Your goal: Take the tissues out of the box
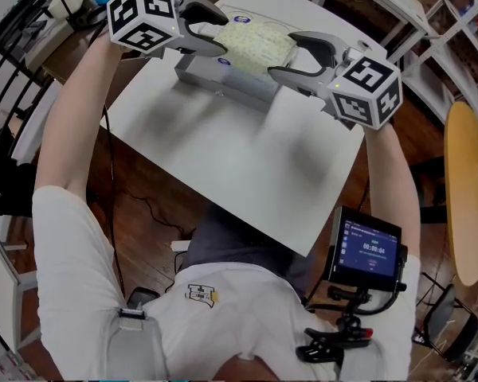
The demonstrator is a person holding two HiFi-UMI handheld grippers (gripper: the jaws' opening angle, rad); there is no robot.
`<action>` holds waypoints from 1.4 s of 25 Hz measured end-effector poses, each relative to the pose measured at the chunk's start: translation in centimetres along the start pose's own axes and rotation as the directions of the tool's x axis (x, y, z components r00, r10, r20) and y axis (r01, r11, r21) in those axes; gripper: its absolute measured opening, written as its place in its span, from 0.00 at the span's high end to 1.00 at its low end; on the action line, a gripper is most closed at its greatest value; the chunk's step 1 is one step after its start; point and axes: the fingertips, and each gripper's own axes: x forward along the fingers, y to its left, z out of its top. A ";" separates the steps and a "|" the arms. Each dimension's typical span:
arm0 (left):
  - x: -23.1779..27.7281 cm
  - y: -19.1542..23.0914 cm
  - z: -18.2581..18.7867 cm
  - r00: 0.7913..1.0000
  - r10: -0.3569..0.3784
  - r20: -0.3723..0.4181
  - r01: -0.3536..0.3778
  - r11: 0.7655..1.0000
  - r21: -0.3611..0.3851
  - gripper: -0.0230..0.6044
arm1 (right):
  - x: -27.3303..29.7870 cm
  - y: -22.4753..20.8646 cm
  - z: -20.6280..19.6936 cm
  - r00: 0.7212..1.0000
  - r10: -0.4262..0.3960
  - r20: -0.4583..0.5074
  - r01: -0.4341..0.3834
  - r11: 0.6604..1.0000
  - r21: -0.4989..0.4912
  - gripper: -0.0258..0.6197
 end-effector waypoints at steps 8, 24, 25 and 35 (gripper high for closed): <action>-1.6 -7.9 9.2 0.996 0.051 0.067 -0.058 0.993 0.104 0.56 | -10.1 5.9 2.6 0.998 -0.065 -0.004 0.064 0.995 -0.073 0.46; 10.3 -19.2 1.7 0.991 -0.123 0.044 0.127 0.986 -0.106 0.56 | -10.6 14.0 -12.8 0.990 0.081 -0.115 -0.067 0.991 0.117 0.45; 10.3 -19.2 1.7 0.991 -0.121 0.058 0.127 0.985 -0.114 0.56 | -10.6 14.0 -12.8 0.991 0.082 -0.102 -0.069 0.990 0.125 0.45; 1.0 -19.4 7.8 0.919 0.033 0.394 -0.006 0.997 -0.071 0.59 | -15.6 15.9 -5.8 0.983 -0.041 0.178 0.028 0.997 0.077 0.52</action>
